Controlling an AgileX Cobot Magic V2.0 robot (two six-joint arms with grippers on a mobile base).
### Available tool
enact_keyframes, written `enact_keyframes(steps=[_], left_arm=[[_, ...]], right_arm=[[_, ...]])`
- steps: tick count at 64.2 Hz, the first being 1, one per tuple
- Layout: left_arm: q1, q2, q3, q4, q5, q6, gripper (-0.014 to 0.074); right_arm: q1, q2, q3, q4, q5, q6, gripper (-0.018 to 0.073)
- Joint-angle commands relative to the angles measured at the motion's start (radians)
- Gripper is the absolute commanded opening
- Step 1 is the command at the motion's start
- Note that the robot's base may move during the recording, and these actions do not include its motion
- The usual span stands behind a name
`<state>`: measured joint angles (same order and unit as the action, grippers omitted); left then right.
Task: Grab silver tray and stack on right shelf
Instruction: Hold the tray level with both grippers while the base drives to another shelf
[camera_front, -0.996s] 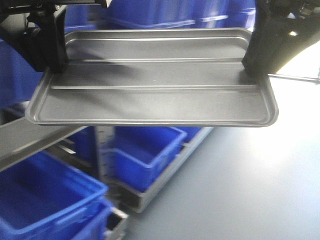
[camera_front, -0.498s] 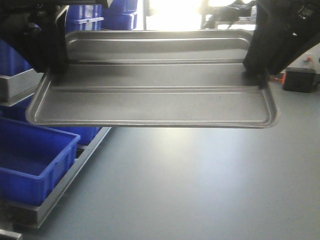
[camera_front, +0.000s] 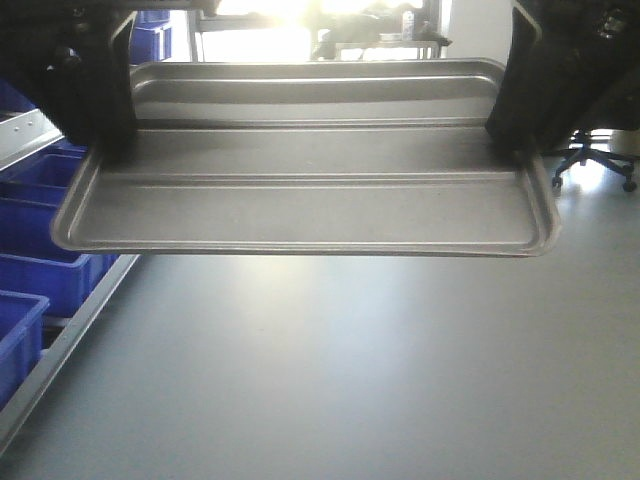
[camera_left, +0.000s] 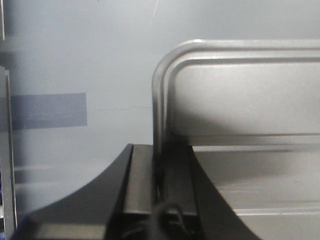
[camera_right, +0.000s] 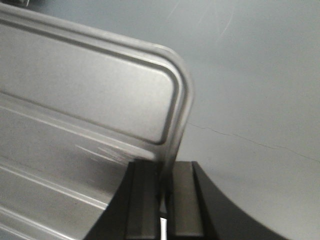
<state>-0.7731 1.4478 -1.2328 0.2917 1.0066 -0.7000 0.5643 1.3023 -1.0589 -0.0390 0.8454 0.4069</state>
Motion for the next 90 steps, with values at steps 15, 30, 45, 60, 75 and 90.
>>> enact_keyframes(steps=[15,30,45,60,75,90], left_arm=[[-0.013,-0.034,-0.037,0.009,-0.045,0.013,-0.0093],[-0.013,-0.034,-0.037,0.004,-0.045,0.013,-0.0093],[-0.013,-0.034,-0.037,0.004,-0.045,0.013,-0.0093],[-0.013,-0.034,-0.037,0.004,-0.045,0.013,-0.0093],[-0.013,-0.034,-0.037,0.004,-0.045,0.013,-0.0093],[-0.013,-0.034,-0.037,0.004,-0.045,0.013,-0.0093]], right_arm=[[0.005,-0.03,-0.041,0.002,-0.071,-0.028,0.0056],[0.005,-0.03,-0.041,0.002,-0.071,-0.028,0.0056],[0.005,-0.03,-0.041,0.002,-0.071,-0.028,0.0056],[0.005,-0.03,-0.041,0.002,-0.071,-0.028,0.0056],[0.005,-0.03,-0.041,0.002,-0.071,-0.028,0.0056],[0.005,-0.03,-0.041,0.002,-0.073,-0.028,0.0056]])
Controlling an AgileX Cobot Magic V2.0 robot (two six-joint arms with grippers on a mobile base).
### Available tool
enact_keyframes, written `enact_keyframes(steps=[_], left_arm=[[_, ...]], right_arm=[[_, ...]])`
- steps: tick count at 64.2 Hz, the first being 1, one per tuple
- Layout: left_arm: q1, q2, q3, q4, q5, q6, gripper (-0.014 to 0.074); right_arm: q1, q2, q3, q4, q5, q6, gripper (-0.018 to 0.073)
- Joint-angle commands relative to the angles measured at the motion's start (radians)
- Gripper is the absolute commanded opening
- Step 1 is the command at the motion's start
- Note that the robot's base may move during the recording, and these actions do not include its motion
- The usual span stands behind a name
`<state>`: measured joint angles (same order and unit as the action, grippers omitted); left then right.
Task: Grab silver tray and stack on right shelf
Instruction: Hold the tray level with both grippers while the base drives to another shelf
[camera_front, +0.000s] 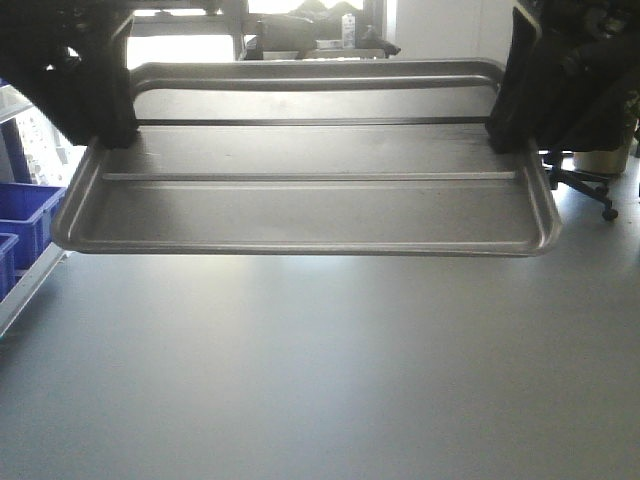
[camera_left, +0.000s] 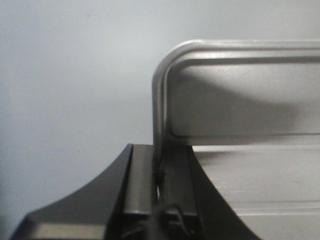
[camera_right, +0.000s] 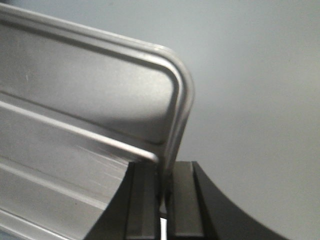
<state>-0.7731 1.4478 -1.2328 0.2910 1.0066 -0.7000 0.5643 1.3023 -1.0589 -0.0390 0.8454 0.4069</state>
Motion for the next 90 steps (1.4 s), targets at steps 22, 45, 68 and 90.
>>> enact_keyframes(steps=[22,45,68,90], left_arm=[[-0.013,-0.034,-0.037,0.005,-0.045,0.013,-0.0093],[-0.01,-0.034,-0.037,0.009,-0.045,0.013,-0.0093],[-0.01,-0.034,-0.037,0.005,-0.045,0.013,-0.0093],[-0.01,-0.034,-0.037,0.007,-0.045,0.013,-0.0093]], right_arm=[[0.005,-0.03,-0.041,0.002,-0.071,-0.028,0.0056],[0.005,-0.03,-0.041,0.002,-0.068,-0.028,0.0056],[0.005,-0.03,-0.041,0.002,-0.06,-0.028,0.0056],[0.005,-0.03,-0.041,0.002,-0.057,-0.028,0.0056]])
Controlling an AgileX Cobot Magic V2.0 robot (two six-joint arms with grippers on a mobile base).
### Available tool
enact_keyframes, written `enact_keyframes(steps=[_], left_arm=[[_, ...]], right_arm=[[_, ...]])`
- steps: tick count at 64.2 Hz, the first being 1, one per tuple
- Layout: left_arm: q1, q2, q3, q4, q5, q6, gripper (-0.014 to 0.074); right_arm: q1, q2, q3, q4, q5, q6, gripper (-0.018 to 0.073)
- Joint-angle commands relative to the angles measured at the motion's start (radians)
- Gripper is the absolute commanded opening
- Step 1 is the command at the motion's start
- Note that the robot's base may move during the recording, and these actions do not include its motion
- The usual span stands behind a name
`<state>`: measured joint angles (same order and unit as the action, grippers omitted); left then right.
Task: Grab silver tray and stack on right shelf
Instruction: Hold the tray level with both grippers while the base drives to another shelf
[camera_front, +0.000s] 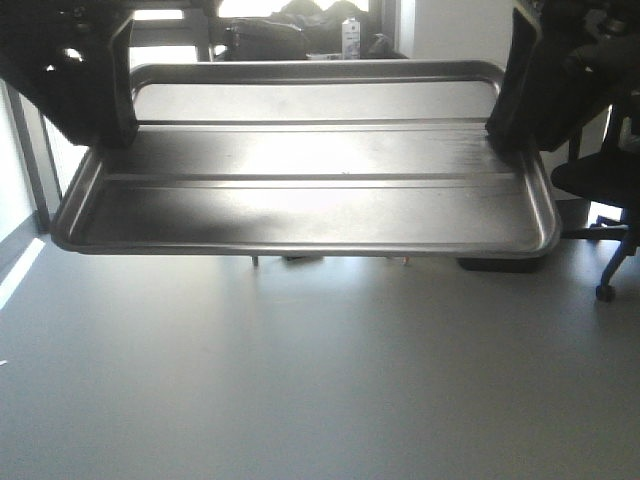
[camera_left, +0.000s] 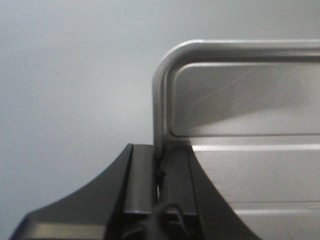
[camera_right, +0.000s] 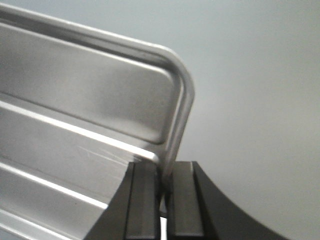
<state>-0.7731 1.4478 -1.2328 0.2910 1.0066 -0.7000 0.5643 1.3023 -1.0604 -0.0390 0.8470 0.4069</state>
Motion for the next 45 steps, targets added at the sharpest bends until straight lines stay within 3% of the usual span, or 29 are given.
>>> enact_keyframes(steps=[1,45], left_arm=[[-0.01,-0.034,-0.037,0.007,-0.045,0.013,-0.0093],[-0.01,-0.034,-0.037,0.008,-0.045,0.013,-0.0093]], right_arm=[[0.005,-0.03,-0.039,0.002,-0.058,-0.028,0.0056],[0.005,-0.03,-0.039,0.002,-0.058,-0.028,0.0056]])
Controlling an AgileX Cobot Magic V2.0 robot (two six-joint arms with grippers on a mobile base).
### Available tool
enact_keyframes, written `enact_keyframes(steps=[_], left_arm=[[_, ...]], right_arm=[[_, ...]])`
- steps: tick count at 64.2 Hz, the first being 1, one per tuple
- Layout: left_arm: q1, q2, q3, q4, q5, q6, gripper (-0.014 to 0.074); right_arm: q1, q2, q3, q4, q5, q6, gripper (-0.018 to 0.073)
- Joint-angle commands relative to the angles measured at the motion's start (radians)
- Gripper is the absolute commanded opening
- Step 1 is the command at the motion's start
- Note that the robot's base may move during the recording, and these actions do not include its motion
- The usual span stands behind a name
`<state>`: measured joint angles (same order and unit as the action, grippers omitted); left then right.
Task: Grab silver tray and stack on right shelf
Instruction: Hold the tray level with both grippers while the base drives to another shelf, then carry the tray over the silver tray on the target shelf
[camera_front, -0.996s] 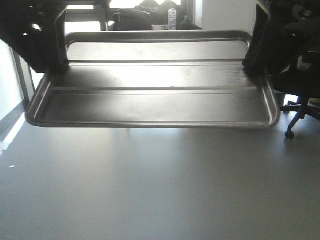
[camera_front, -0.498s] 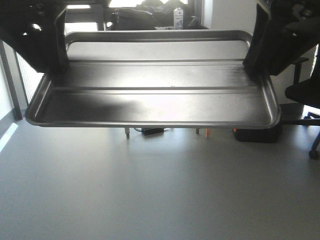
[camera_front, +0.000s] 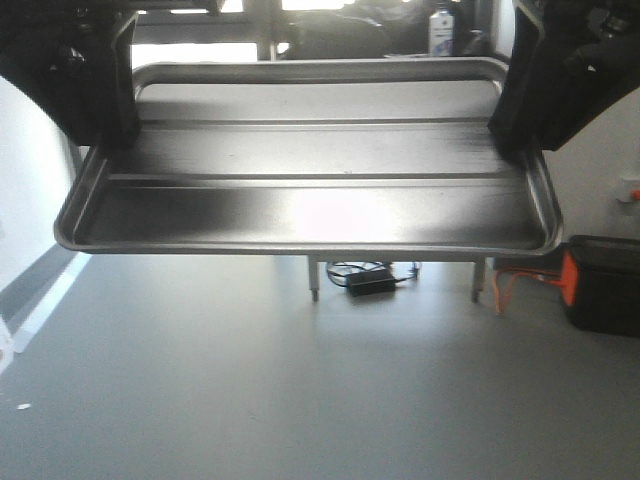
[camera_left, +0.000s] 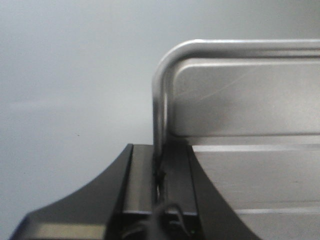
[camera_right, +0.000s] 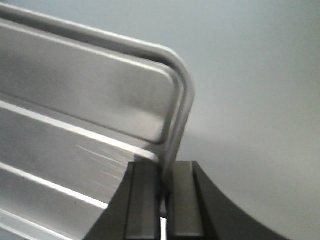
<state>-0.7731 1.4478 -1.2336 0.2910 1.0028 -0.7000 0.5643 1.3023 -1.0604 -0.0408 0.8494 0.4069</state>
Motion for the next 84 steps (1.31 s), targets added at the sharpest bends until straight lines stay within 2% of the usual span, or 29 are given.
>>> enact_keyframes(steps=[1,84], left_arm=[[-0.01,-0.034,-0.036,0.008,-0.042,0.013,-0.0093],[-0.01,-0.034,-0.036,0.008,-0.042,0.013,-0.0093]], right_arm=[[0.005,-0.03,-0.039,0.004,-0.06,-0.028,0.0056],[0.005,-0.03,-0.039,0.004,-0.06,-0.028,0.0056]])
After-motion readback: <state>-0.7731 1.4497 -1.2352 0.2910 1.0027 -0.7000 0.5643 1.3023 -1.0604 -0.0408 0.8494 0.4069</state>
